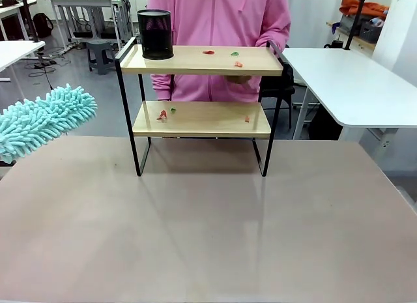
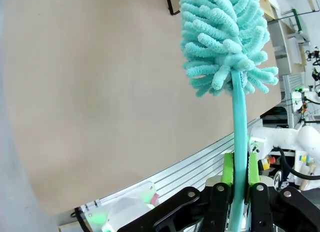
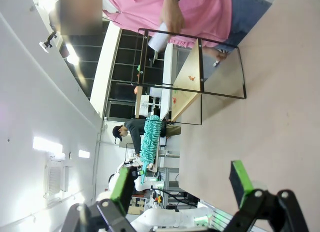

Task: Clean the shelf.
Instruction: Clean the specific tier of the Shelf with the Duster once objects are removed.

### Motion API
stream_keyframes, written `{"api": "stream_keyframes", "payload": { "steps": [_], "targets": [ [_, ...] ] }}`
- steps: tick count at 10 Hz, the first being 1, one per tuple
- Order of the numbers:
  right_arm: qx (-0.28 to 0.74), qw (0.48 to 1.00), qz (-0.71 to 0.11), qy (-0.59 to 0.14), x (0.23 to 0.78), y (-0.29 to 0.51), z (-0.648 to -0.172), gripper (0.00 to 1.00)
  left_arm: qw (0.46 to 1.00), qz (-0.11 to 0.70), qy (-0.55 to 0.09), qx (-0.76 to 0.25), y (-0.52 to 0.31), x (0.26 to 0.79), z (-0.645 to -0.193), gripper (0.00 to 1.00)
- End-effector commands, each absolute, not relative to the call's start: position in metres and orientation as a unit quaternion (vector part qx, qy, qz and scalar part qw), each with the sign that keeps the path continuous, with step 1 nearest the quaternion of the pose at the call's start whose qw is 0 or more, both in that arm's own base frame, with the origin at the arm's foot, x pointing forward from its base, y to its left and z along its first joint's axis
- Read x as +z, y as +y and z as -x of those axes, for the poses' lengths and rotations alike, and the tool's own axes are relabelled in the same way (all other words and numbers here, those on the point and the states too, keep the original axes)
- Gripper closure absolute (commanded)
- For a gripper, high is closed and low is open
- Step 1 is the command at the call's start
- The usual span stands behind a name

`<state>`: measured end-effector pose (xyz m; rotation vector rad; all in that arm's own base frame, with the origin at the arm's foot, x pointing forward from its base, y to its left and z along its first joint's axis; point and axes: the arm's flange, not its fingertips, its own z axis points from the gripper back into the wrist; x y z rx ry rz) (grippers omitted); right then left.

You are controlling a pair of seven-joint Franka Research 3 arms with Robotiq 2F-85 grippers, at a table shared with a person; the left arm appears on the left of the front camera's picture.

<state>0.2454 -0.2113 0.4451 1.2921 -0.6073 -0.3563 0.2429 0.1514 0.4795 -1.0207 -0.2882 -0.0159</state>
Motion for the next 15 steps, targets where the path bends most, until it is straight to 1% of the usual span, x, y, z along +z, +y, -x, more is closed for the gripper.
{"api": "stream_keyframes", "payload": {
  "steps": [1, 2, 3, 4, 5, 6, 7, 8, 9, 11, 14, 15],
  "targets": [
    [-0.158, 0.737, -0.593, -0.284, 0.448, -0.211, -0.247, 0.00, 0.858, 0.496, -0.137, -0.005, 0.154, 0.483, -0.242, 1.00],
    [-0.158, 0.737, -0.593, -0.284, 0.448, -0.211, -0.247, 0.00, 0.858, 0.496, -0.137, -0.005, 0.154, 0.483, -0.242, 1.00],
    [-0.158, 0.737, -0.593, -0.284, 0.448, -0.211, -0.247, 0.00, 0.863, 0.487, -0.137, -0.008, 0.151, 0.480, -0.243, 0.88],
    [-0.158, 0.737, -0.593, -0.284, 0.448, -0.211, -0.247, 0.00, 0.862, 0.488, -0.135, -0.038, 0.148, 0.487, -0.239, 0.88],
    [-0.158, 0.737, -0.593, -0.284, 0.448, -0.211, -0.247, 0.00, 0.864, 0.481, -0.121, -0.093, 0.144, 0.505, -0.230, 0.88],
    [-0.158, 0.737, -0.593, -0.284, 0.448, -0.211, -0.247, 0.00, 0.876, 0.455, -0.106, -0.123, 0.144, 0.520, -0.221, 0.88],
    [-0.158, 0.737, -0.593, -0.284, 0.448, -0.211, -0.247, 0.00, 0.872, 0.451, -0.092, -0.168, 0.141, 0.533, -0.207, 0.88],
    [-0.158, 0.737, -0.593, -0.284, 0.448, -0.211, -0.247, 0.00, 0.885, 0.415, -0.080, -0.198, 0.132, 0.541, -0.195, 0.88],
    [-0.158, 0.737, -0.593, -0.284, 0.448, -0.211, -0.247, 0.00, 0.879, 0.402, -0.065, -0.250, 0.114, 0.549, -0.185, 0.88],
    [-0.158, 0.737, -0.593, -0.284, 0.448, -0.211, -0.247, 0.00, 0.869, 0.388, -0.057, -0.301, 0.078, 0.555, -0.183, 0.88],
    [-0.158, 0.737, -0.593, -0.284, 0.448, -0.211, -0.247, 0.00, 0.877, 0.342, -0.062, -0.332, -0.001, 0.558, -0.195, 0.88],
    [-0.158, 0.737, -0.593, -0.284, 0.448, -0.211, -0.247, 0.00, 0.887, 0.316, -0.075, -0.327, -0.024, 0.556, -0.198, 0.88]
  ]
}}
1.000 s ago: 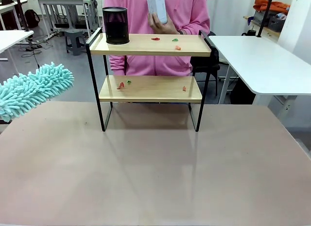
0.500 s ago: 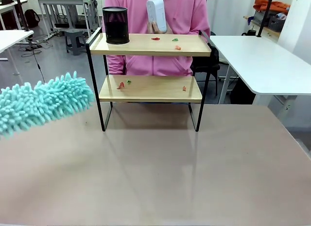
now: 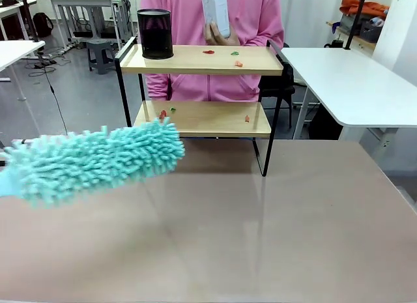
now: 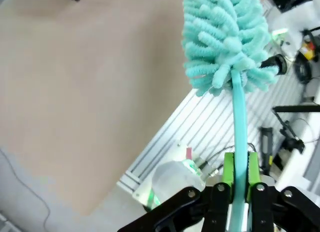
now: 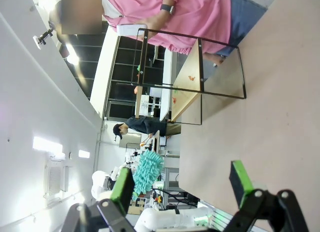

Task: Clean the shelf.
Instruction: Clean the specific tier of the Shelf with the Duster once objects are removed.

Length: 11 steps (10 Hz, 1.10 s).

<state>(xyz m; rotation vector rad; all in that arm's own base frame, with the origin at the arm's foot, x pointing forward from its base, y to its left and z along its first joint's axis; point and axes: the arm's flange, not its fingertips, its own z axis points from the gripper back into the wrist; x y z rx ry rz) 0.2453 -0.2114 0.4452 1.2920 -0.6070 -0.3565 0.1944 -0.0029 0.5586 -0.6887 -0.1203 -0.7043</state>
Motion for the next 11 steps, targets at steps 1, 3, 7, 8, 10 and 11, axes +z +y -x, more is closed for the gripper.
{"api": "stream_keyframes", "payload": {
  "steps": [1, 3, 7, 8, 10, 11],
  "targets": [
    [-0.158, 0.737, -0.593, -0.284, 0.448, -0.211, -0.247, 0.00, 0.896, 0.299, -0.089, -0.316, -0.047, 0.553, -0.203, 0.88],
    [-0.158, 0.737, -0.593, -0.284, 0.448, -0.211, -0.247, 0.00, 0.920, 0.269, -0.132, -0.254, -0.085, 0.547, -0.213, 0.88],
    [-0.158, 0.737, -0.593, -0.284, 0.448, -0.211, -0.247, 0.00, 0.916, 0.271, -0.131, -0.266, -0.081, 0.564, -0.220, 0.88],
    [-0.158, 0.737, -0.593, -0.284, 0.448, -0.211, -0.247, 0.00, 0.917, 0.275, -0.127, -0.261, -0.091, 0.562, -0.225, 0.88],
    [-0.158, 0.737, -0.593, -0.284, 0.448, -0.211, -0.247, 0.00, 0.934, 0.246, -0.156, -0.208, -0.098, 0.551, -0.227, 0.88],
    [-0.158, 0.737, -0.593, -0.284, 0.448, -0.211, -0.247, 0.00, 0.939, 0.232, -0.160, -0.199, -0.103, 0.549, -0.231, 0.88]
  ]
}}
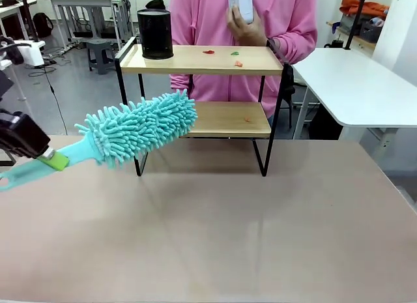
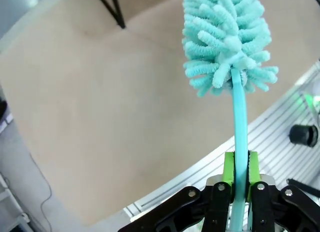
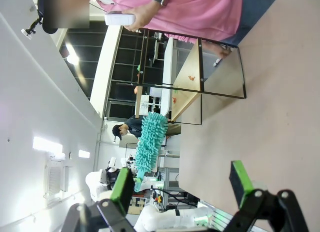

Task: Clean the shelf.
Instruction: Clean the specific tier of the Shelf with the Duster once objects are removed.

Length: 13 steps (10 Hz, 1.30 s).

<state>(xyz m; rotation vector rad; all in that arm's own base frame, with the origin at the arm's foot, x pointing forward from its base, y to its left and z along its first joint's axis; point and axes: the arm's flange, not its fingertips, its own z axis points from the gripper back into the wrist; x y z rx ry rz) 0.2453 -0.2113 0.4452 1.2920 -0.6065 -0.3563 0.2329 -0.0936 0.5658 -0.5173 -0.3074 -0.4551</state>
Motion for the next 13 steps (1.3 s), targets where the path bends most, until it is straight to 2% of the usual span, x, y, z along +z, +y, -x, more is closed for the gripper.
{"api": "stream_keyframes", "payload": {
  "steps": [1, 7, 10, 13],
  "targets": [
    [-0.158, 0.737, -0.593, -0.284, 0.448, -0.211, -0.247, 0.00, 0.948, 0.198, -0.178, -0.174, -0.106, 0.545, -0.235, 0.88],
    [-0.158, 0.737, -0.593, -0.284, 0.448, -0.211, -0.247, 0.00, 0.963, 0.118, -0.219, -0.099, -0.134, 0.530, -0.280, 0.88],
    [-0.158, 0.737, -0.593, -0.284, 0.448, -0.211, -0.247, 0.00, 0.956, 0.083, -0.278, -0.033, -0.157, 0.516, -0.308, 0.88],
    [-0.158, 0.737, -0.593, -0.284, 0.448, -0.211, -0.247, 0.00, 0.962, 0.068, -0.262, -0.036, -0.170, 0.506, -0.324, 0.88]
  ]
}}
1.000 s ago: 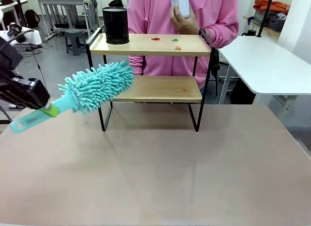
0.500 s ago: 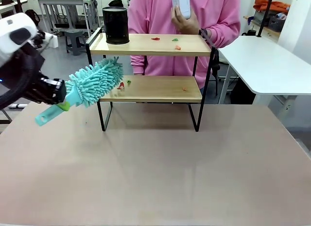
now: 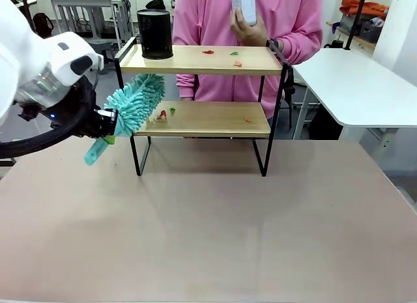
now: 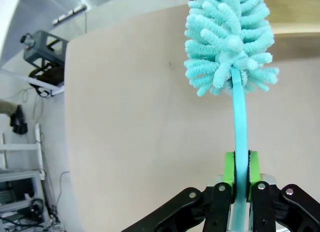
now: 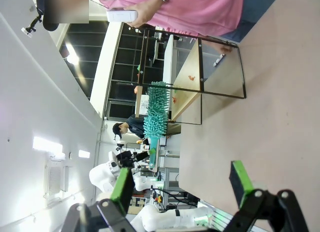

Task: Clean the shelf.
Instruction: Clean the specific tier of the Shelf with the Duster once objects are removed.

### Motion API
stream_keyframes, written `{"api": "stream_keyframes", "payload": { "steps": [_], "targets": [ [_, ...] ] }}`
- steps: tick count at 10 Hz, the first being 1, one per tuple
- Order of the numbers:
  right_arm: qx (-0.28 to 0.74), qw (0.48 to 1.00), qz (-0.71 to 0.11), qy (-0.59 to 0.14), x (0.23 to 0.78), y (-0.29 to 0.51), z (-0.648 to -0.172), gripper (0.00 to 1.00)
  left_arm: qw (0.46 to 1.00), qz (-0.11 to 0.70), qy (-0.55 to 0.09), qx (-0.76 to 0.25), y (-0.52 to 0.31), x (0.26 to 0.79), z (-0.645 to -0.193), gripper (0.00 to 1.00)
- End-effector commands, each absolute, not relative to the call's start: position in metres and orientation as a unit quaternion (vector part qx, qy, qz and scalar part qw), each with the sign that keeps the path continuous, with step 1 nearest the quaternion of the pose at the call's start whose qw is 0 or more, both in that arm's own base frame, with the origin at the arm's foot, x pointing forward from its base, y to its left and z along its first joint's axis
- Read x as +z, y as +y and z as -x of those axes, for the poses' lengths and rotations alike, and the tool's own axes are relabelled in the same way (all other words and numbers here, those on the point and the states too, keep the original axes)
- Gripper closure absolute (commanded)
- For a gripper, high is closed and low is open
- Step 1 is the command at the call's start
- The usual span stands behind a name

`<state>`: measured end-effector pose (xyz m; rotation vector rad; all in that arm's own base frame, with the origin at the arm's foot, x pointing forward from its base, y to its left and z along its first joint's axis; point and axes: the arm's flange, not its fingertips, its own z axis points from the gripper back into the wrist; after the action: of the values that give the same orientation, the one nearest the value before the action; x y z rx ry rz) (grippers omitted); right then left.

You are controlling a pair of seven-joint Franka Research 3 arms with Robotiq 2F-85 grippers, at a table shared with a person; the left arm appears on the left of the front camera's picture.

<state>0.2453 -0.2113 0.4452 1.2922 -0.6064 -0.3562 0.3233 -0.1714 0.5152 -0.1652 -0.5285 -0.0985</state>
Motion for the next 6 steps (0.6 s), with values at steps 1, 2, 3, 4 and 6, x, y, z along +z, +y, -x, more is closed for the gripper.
{"api": "stream_keyframes", "payload": {
  "steps": [1, 2, 3, 4, 6],
  "targets": [
    [-0.158, 0.737, -0.593, -0.284, 0.448, -0.211, -0.247, 0.00, 0.962, 0.062, -0.266, -0.031, -0.172, 0.503, -0.328, 0.88],
    [-0.158, 0.737, -0.593, -0.284, 0.448, -0.211, -0.247, 0.00, 0.962, 0.058, -0.267, -0.025, -0.175, 0.500, -0.332, 0.88],
    [-0.158, 0.737, -0.593, -0.284, 0.448, -0.211, -0.247, 0.00, 0.961, 0.063, -0.267, -0.024, -0.180, 0.498, -0.337, 0.88],
    [-0.158, 0.737, -0.593, -0.284, 0.448, -0.211, -0.247, 0.00, 0.961, 0.063, -0.267, -0.025, -0.185, 0.498, -0.340, 0.88],
    [-0.158, 0.737, -0.593, -0.284, 0.448, -0.211, -0.247, 0.00, 0.965, 0.064, -0.250, -0.040, -0.194, 0.496, -0.347, 0.88]
  ]
}}
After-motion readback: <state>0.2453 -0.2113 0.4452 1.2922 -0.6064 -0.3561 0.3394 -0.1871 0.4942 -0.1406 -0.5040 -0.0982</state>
